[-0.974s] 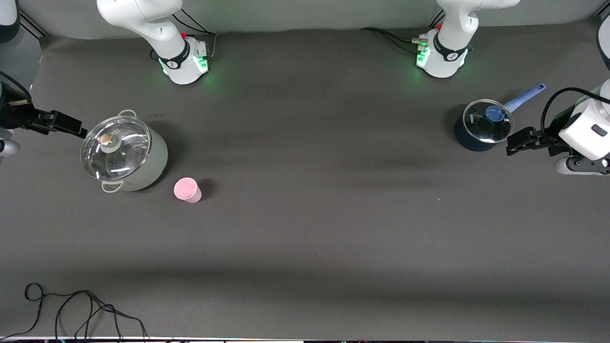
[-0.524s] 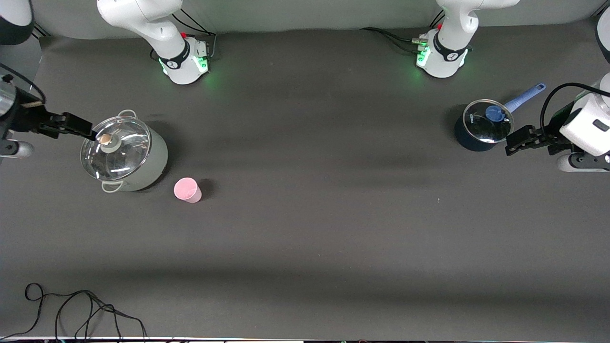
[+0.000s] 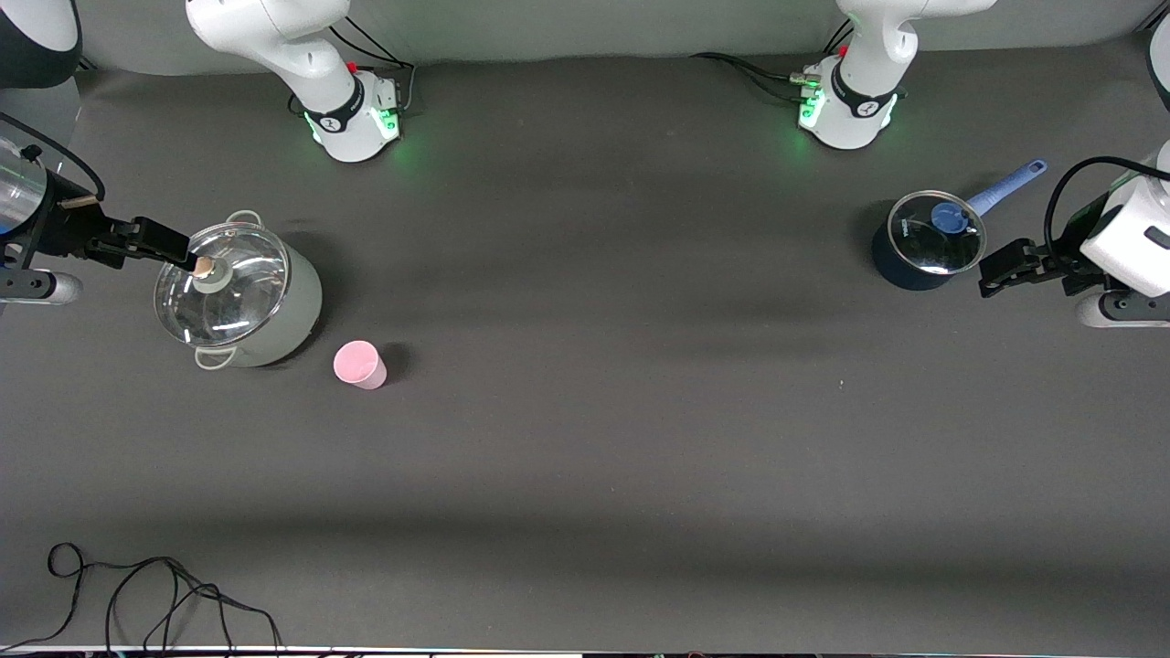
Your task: Transfer pink cup from left to right arm
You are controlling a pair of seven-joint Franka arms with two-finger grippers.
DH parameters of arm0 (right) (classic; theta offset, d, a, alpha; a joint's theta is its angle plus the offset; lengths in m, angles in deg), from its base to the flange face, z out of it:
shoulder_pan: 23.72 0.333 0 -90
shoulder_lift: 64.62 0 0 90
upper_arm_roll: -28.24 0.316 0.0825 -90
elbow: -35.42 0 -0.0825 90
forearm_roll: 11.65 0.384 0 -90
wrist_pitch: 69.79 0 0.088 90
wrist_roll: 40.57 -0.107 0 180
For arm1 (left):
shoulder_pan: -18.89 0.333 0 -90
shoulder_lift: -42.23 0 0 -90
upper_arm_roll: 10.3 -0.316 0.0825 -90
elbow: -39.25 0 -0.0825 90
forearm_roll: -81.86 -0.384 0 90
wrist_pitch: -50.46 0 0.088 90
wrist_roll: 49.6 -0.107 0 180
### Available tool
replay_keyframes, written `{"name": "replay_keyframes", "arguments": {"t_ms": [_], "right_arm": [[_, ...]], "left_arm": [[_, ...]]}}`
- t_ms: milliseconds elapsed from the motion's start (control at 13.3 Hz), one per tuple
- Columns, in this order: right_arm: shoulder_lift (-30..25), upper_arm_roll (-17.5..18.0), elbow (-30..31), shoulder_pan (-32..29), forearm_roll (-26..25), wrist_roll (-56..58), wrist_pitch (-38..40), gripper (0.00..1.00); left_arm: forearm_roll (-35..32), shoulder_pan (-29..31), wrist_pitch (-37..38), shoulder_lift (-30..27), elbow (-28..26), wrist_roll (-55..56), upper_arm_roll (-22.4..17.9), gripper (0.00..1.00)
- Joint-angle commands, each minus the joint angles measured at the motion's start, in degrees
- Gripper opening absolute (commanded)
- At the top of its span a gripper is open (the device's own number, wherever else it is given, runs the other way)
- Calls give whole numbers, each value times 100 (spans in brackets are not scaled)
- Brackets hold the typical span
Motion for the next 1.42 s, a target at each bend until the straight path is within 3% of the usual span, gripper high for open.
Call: {"name": "replay_keyframes", "arguments": {"t_ms": [0, 75, 225, 300, 1348], "right_arm": [[-68, 16, 68, -51, -6, 1, -89, 100], [-77, 233, 51, -304, -6, -7, -80, 100], [-86, 1102, 42, -1121, -6, -16, -80, 100], [-94, 1175, 42, -1203, -15, -34, -80, 100], [-94, 1167, 51, -1142, -24, -60, -62, 100]], "left_arm": [[-129, 36, 89, -111, -37, -1, 60, 100], [-129, 45, 89, -111, -37, -18, 60, 100], [-129, 45, 98, -102, -19, -27, 60, 100], [-120, 45, 98, -84, -2, -27, 60, 100], [-41, 36, 89, 4, 174, -10, 60, 100]]}}
